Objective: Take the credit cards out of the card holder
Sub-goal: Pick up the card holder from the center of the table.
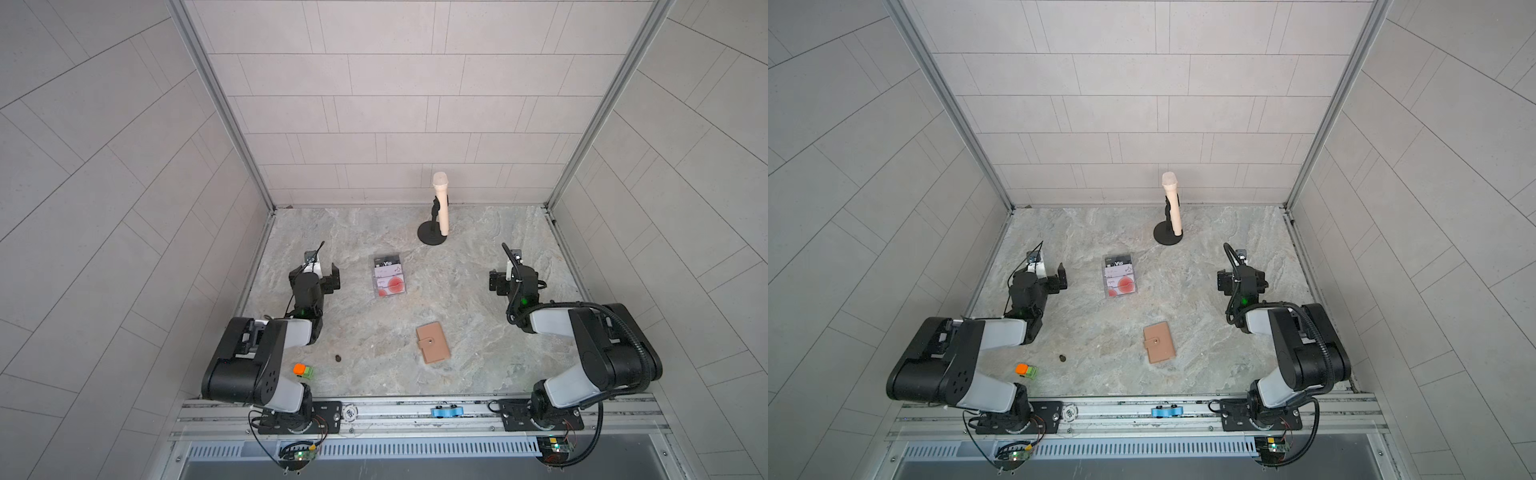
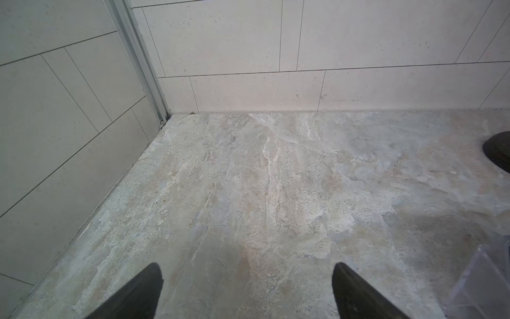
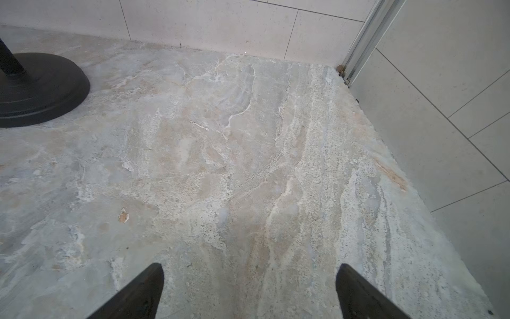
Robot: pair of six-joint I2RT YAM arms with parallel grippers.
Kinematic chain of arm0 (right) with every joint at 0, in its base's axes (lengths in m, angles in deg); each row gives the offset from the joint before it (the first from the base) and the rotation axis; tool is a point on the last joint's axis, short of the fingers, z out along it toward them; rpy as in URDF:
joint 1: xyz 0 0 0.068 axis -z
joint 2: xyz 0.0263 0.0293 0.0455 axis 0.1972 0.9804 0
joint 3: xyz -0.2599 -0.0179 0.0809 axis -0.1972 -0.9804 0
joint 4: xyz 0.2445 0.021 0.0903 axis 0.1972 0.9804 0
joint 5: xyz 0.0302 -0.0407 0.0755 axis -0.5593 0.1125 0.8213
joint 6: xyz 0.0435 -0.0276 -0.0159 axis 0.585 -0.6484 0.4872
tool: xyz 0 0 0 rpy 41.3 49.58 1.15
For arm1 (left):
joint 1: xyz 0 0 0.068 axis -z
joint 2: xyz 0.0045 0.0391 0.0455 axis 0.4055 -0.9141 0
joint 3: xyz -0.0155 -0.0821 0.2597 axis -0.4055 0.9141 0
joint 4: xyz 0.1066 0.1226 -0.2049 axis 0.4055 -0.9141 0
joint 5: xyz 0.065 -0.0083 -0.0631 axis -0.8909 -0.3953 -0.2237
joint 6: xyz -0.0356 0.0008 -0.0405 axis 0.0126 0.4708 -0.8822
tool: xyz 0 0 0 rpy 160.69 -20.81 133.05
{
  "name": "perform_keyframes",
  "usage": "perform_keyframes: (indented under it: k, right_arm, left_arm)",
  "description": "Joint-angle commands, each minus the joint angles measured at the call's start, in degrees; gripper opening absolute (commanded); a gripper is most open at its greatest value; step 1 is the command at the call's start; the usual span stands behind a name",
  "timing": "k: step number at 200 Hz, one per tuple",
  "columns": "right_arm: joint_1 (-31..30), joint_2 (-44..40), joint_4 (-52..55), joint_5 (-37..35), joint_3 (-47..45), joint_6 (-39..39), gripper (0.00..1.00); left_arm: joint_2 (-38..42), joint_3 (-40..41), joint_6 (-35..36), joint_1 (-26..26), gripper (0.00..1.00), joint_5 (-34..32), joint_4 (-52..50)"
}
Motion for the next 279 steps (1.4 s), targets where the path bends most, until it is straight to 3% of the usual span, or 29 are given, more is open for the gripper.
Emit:
perform_keyframes:
  k: [1,254,279]
  right_arm:
    - [0.03,-0.54,0.05,-0.19,0.46,-0.57,1.00]
    - [0.03,-0.56,-0.04,-0.27,0.47,-0.64,0.99]
    - [0.21,-2.58,5.95,-1.86,3.18,0.66,0.99]
  left_arm:
    - [0.39,-0.54,0.30,0.28,1.00,-0.34,0.84]
    - [0.85,-0.07,0.44,0.43,1.00,-0.50,1.35]
    - [2.54,-0.75,0.76,1.06,1.00,-1.75,-0.86]
